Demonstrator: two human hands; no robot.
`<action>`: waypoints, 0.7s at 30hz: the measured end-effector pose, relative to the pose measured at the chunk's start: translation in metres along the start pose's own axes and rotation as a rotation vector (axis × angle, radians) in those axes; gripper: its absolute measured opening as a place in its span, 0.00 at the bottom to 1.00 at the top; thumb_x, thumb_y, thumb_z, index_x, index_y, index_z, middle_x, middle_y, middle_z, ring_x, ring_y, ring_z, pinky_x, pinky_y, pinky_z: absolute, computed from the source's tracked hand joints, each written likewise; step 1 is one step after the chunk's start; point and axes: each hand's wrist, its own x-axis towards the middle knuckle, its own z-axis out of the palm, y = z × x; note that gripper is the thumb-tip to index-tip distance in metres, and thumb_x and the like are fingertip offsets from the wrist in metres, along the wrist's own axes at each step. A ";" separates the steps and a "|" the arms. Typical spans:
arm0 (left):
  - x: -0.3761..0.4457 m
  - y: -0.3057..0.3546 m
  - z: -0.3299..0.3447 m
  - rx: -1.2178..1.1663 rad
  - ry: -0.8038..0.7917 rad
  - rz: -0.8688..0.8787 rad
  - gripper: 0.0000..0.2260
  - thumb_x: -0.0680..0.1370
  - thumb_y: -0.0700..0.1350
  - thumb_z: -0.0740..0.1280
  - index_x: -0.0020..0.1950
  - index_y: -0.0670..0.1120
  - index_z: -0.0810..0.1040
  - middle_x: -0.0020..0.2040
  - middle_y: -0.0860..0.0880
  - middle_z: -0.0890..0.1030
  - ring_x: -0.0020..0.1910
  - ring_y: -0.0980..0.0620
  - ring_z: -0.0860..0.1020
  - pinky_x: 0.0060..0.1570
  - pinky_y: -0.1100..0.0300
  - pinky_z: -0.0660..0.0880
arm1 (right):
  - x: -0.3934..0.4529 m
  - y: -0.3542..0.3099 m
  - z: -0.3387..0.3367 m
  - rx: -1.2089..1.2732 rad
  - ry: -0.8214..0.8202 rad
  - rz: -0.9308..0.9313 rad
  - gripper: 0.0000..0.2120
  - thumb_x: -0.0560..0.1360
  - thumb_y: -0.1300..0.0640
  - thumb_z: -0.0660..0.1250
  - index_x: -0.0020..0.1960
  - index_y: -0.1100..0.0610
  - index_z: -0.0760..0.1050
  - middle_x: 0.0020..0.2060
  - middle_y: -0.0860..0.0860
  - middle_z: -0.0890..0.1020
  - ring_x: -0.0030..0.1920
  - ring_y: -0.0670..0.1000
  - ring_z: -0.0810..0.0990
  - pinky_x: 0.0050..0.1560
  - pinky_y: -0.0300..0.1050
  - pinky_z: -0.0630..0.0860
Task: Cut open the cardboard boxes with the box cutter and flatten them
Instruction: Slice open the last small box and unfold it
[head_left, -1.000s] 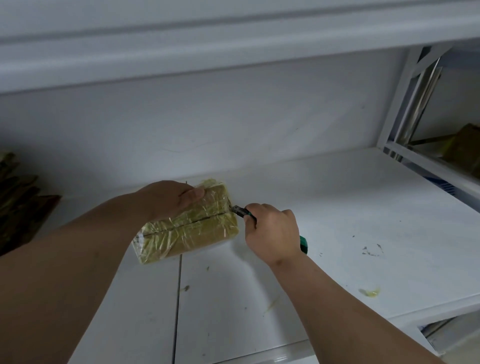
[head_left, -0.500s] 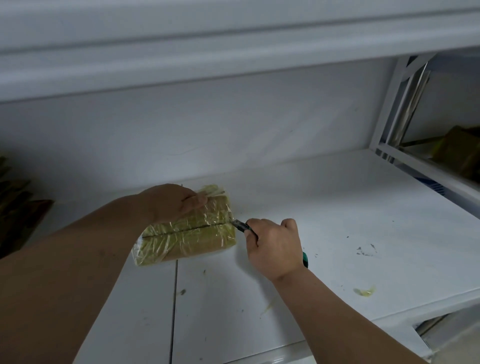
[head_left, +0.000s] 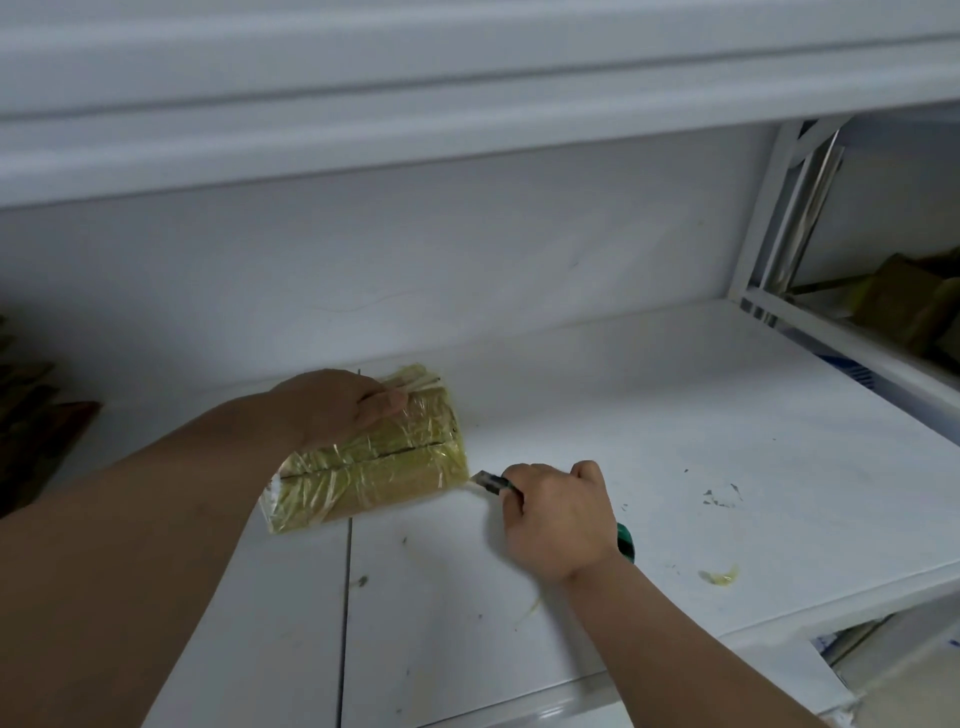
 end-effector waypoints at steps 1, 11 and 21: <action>0.000 -0.003 0.000 -0.014 0.002 -0.006 0.51 0.59 0.83 0.34 0.65 0.59 0.77 0.60 0.51 0.81 0.60 0.50 0.77 0.61 0.54 0.71 | 0.001 0.000 -0.001 0.032 0.049 0.053 0.18 0.71 0.49 0.46 0.38 0.49 0.74 0.30 0.46 0.78 0.28 0.51 0.68 0.42 0.47 0.62; 0.006 0.040 0.019 0.073 0.115 -0.118 0.24 0.81 0.65 0.49 0.71 0.57 0.70 0.65 0.52 0.74 0.61 0.48 0.74 0.54 0.57 0.68 | 0.018 -0.014 -0.017 0.473 -0.320 0.411 0.05 0.74 0.64 0.57 0.41 0.57 0.68 0.33 0.50 0.73 0.34 0.52 0.71 0.30 0.43 0.65; -0.012 0.007 0.017 -0.035 -0.089 -0.057 0.31 0.74 0.68 0.61 0.74 0.57 0.65 0.71 0.55 0.70 0.67 0.51 0.70 0.64 0.55 0.68 | 0.015 -0.012 -0.023 1.272 -0.342 0.851 0.06 0.79 0.65 0.64 0.54 0.61 0.70 0.42 0.59 0.83 0.35 0.58 0.86 0.46 0.56 0.82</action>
